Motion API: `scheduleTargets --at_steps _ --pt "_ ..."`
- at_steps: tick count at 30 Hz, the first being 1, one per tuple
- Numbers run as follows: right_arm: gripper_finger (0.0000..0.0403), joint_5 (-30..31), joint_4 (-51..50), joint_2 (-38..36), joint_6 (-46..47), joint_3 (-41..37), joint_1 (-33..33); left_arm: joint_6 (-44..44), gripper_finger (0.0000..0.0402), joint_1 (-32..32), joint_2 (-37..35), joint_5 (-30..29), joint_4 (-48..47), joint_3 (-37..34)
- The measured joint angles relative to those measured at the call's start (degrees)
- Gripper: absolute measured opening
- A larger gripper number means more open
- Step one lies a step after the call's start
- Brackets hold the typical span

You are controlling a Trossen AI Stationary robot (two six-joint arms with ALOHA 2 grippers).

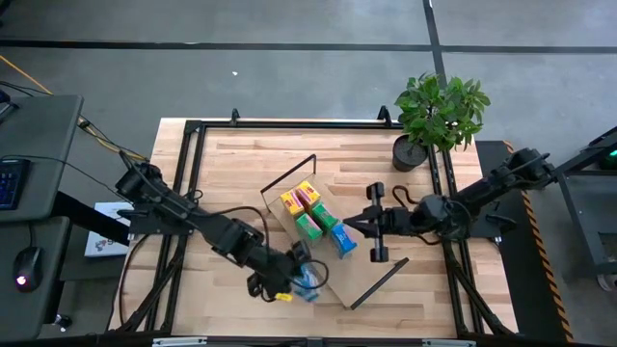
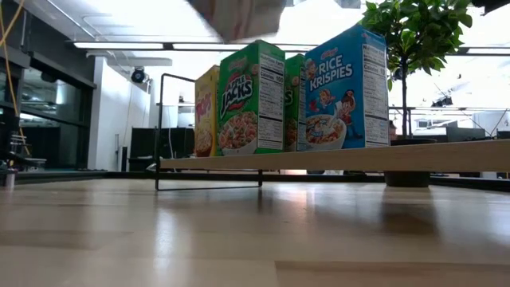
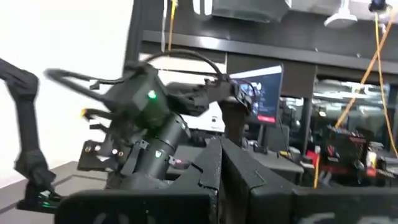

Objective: Stack cereal on shelf
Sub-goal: Put the blue cereal box aligned with the other blue cereal box on the shelf

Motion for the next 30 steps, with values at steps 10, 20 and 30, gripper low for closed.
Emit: scheduleTargets --at_steps 10,20,30 --pt "0.0 1.76 0.13 -1.75 -6.5 0.0 5.47 7.96 0.0145 1.82 3.7 -1.55 8.62 0.43" --pt "0.0 7.58 0.29 -1.72 -8.85 0.0 6.71 6.19 0.0145 4.76 13.31 1.27 -3.83 14.66" --pt "0.0 8.26 -0.52 -1.72 -8.83 0.0 6.86 3.1 0.0145 7.36 19.49 1.93 -12.12 21.05"
